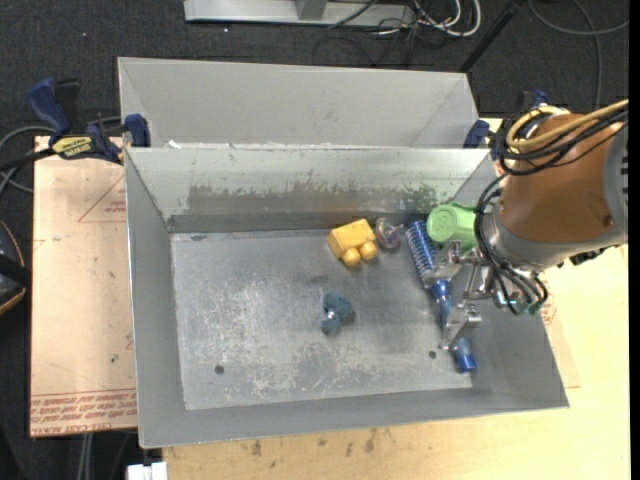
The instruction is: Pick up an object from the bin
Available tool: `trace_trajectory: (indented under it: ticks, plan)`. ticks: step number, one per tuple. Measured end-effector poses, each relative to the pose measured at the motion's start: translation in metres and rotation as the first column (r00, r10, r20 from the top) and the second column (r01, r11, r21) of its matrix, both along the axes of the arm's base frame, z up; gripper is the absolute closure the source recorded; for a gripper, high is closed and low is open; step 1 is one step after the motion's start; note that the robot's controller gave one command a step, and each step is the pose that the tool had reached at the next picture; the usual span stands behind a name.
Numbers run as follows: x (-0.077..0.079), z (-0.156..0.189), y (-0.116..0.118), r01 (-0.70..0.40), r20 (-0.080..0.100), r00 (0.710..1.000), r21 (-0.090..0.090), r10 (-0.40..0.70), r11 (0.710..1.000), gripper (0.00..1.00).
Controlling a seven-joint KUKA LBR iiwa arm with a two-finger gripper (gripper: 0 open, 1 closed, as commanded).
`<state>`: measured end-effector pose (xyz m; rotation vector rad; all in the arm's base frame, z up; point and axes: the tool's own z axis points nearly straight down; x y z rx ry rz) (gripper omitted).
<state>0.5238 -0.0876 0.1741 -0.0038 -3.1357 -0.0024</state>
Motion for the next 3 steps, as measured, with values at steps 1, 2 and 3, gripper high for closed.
trace_trajectory:
  ticks: [1, 2, 3]
  plan:
    - [0.057, -0.101, 0.013, 0.128, 0.01, 0.992, 0.0, -0.128, 0.992, 0.0]
    - [0.027, -0.026, -0.067, -0.16, 0.012, 0.987, -0.007, 0.161, 0.987, 0.0]
    - [0.099, -0.084, -0.043, -0.196, 0.008, 0.981, 0.002, 0.196, 0.981, 0.0]
